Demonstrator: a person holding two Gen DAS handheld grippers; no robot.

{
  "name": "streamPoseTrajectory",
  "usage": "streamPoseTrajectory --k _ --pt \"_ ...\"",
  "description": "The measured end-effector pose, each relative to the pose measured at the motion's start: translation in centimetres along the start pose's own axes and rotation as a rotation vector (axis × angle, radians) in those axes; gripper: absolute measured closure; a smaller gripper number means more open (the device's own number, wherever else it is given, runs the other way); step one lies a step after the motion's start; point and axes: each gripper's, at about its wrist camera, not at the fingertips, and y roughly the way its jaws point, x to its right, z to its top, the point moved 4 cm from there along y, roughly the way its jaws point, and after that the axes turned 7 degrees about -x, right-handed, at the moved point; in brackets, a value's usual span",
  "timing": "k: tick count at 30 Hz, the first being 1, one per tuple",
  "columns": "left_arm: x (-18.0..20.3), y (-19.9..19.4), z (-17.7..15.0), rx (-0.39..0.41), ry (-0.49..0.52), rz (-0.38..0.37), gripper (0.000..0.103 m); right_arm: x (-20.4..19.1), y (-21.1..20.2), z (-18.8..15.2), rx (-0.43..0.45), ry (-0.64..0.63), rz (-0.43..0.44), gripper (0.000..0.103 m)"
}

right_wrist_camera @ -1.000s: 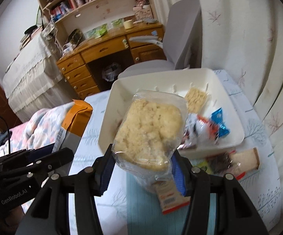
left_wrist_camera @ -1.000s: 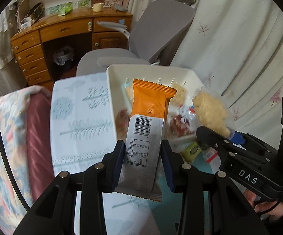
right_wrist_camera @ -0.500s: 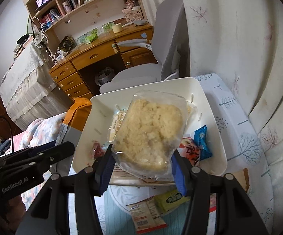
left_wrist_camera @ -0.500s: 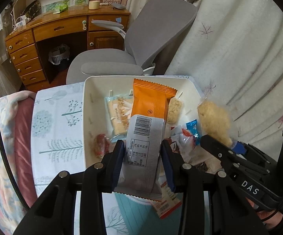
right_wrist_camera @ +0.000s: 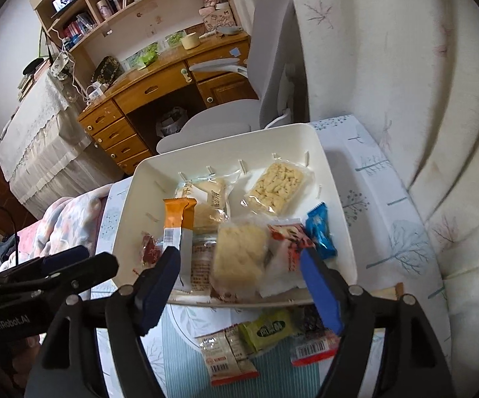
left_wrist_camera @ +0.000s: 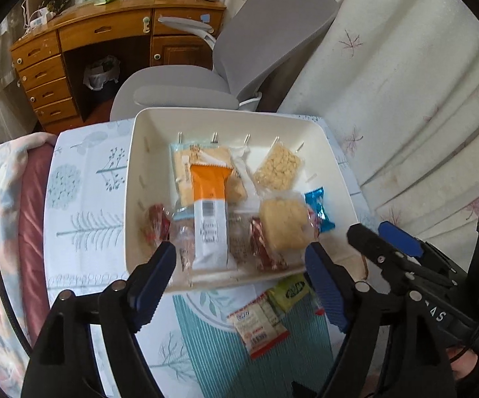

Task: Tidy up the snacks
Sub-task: 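Lift both packets into the white tray and open both tools, then withdraw both tools from the tray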

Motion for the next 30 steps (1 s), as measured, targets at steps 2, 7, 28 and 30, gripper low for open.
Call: streamPoseTrajectory --k 2,7,28,30 --pt "0.1 -0.5 -0.8 -0.002 0.01 0.001 0.023 0.2 -0.8 -0.5 0.011 0.007 -0.006 0.026" --pt "0.6 -2.0 -2.9 -0.014 0.016 0.019 0.022 0.9 -2.8 -2.3 0.035 0.009 -0.015 0.023" --pt "5.2 2.4 -8.8 -0.124 -0.153 0.053 0.021 6.9 -5.2 -5.5 0.061 -0.324 -0.041 0.02" --pt "5.4 3.5 -9.0 -0.139 -0.177 0.064 0.021 7.5 -4.8 -5.6 0.059 -0.368 -0.049 0.02"
